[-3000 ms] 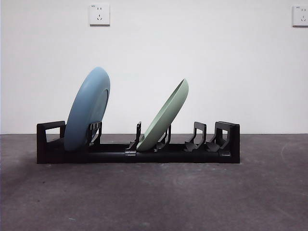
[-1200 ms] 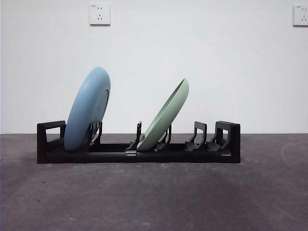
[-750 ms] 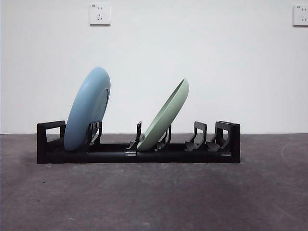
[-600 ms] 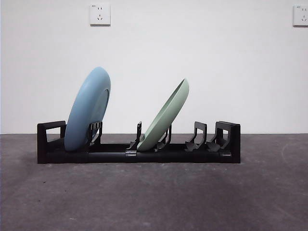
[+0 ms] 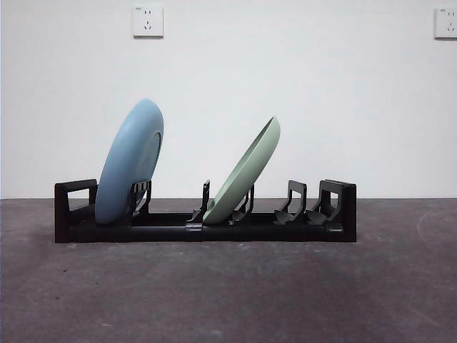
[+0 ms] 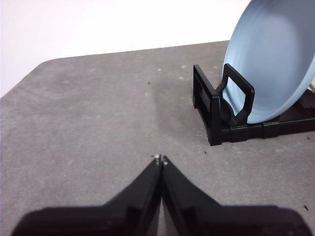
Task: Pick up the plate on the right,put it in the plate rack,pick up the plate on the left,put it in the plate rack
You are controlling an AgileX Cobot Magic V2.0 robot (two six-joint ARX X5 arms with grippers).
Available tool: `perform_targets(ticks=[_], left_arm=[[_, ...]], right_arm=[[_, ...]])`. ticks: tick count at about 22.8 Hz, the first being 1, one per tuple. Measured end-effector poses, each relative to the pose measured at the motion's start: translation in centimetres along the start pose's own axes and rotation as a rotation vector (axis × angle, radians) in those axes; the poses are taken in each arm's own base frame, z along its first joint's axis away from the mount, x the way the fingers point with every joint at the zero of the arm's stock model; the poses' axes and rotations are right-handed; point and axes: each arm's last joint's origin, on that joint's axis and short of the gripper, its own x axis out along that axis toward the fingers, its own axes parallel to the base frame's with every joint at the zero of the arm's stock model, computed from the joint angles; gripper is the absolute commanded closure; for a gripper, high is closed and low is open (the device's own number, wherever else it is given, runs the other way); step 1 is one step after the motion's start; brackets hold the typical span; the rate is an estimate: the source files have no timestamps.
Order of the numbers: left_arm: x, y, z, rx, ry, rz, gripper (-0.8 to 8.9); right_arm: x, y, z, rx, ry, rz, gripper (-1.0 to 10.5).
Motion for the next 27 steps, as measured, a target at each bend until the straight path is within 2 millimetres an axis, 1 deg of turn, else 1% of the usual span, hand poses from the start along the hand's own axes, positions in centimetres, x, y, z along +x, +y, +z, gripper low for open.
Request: perform_targets(ticks=[7, 11, 13, 15, 17, 19, 22, 27], left_arm=[[0.0, 0.0, 0.0, 0.000, 0.000, 0.000, 8.16], [0.0, 0.0, 0.0, 0.000, 0.000, 0.000, 8.16], [0.0, 0.0, 0.0, 0.000, 0.000, 0.000, 8.16], [0.0, 0.0, 0.0, 0.000, 0.000, 0.000, 8.16], [0.0, 0.0, 0.0, 0.000, 0.000, 0.000, 8.16], [0.0, 0.0, 0.0, 0.000, 0.000, 0.000, 8.16], [0.0, 0.0, 0.0, 0.000, 0.000, 0.000, 8.16], [0.0, 0.0, 0.0, 0.000, 0.000, 0.000, 8.16]], right_arm=[[0.0, 0.0, 0.0, -0.003, 0.000, 0.000, 9.4], [-0.3, 0.0, -0.1, -0.045, -0.011, 0.000, 9.4], [-1.3, 0.0, 0.4, -0.066, -0.112, 0.008, 9.4], [-2.7, 0.0, 1.5, -0.087, -0.293, 0.011, 9.4], [-4.1, -0.2, 1.9, -0.134, -0.447, 0.035, 9.4], [-4.2, -0.7, 1.4, -0.177, -0.515, 0.048, 9.4], [-3.0, -1.5, -1.0, -0.171, -0.490, -0.032, 9.4], [-1.3, -1.8, -4.4, -0.167, -0.465, -0.040, 9.4]])
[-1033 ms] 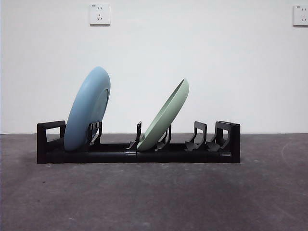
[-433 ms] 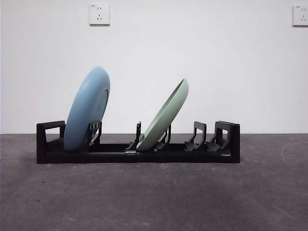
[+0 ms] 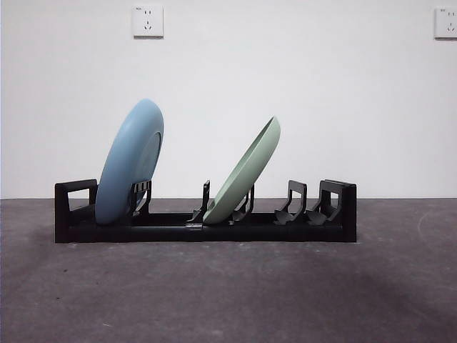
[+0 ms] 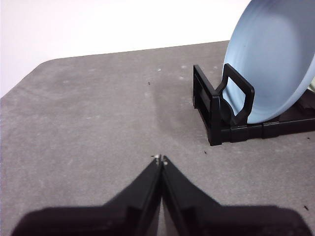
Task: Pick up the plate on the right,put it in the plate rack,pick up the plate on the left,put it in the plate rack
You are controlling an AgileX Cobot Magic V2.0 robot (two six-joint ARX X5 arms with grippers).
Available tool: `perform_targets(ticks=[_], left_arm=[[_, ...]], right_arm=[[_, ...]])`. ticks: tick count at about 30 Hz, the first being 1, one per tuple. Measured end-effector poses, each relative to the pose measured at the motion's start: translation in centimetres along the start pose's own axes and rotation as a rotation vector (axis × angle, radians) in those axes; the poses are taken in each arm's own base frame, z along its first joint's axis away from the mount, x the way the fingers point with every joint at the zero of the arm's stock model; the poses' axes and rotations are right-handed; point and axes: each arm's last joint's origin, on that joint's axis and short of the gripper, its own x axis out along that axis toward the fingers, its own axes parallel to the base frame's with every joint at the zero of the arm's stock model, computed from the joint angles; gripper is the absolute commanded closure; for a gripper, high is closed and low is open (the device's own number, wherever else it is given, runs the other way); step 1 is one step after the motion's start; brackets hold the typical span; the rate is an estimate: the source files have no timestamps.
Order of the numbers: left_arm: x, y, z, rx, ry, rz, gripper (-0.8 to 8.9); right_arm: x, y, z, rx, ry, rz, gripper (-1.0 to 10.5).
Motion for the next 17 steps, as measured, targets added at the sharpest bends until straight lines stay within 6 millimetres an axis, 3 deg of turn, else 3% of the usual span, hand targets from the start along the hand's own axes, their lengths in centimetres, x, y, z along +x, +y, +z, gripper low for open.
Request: perform_targets(ticks=[9, 14, 17], left_arm=[[0.0, 0.0, 0.0, 0.000, 0.000, 0.000, 8.16], [0.0, 0.0, 0.0, 0.000, 0.000, 0.000, 8.16], [0.0, 0.0, 0.0, 0.000, 0.000, 0.000, 8.16]], right_arm=[[0.9, 0.6, -6.3, 0.070, 0.063, 0.007, 9.4], [1.3, 0.8, -8.1, 0.121, 0.112, 0.010, 9.4], [1.3, 0.8, -8.1, 0.131, 0.113, 0.008, 9.4]])
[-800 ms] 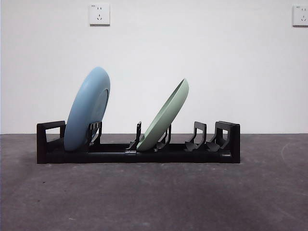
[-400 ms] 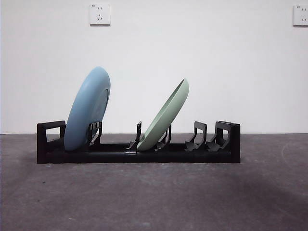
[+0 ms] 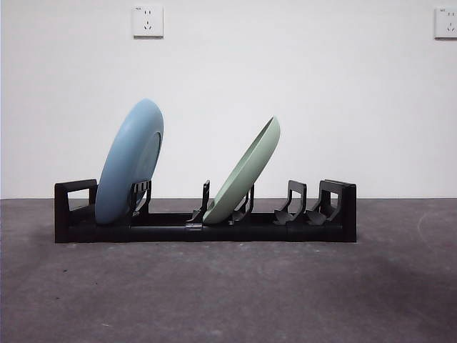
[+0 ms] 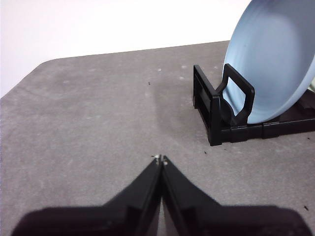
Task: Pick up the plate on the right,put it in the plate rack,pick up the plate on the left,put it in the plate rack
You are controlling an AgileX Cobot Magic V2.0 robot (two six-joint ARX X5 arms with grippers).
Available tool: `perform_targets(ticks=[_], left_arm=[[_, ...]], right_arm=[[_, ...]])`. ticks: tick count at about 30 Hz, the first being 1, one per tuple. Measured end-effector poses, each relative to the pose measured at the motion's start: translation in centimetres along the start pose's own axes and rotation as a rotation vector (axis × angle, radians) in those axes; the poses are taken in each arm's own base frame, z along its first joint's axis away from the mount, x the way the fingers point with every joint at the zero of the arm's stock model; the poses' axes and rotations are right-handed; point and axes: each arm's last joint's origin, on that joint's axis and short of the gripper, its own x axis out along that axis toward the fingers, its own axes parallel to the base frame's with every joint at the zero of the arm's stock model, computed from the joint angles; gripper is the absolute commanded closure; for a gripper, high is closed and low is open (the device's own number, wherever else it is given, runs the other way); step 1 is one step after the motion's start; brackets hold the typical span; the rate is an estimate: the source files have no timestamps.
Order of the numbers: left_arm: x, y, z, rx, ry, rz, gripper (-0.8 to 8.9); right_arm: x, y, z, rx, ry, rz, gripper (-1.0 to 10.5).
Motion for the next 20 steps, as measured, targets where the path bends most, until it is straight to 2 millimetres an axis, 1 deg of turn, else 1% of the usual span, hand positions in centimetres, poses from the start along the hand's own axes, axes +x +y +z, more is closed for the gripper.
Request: perform_targets(ticks=[20], left_arm=[[0.00, 0.00, 0.00, 0.000, 0.000, 0.000, 8.16]], right_arm=[[0.07, -0.02, -0.07, 0.032, 0.011, -0.002, 9.4]])
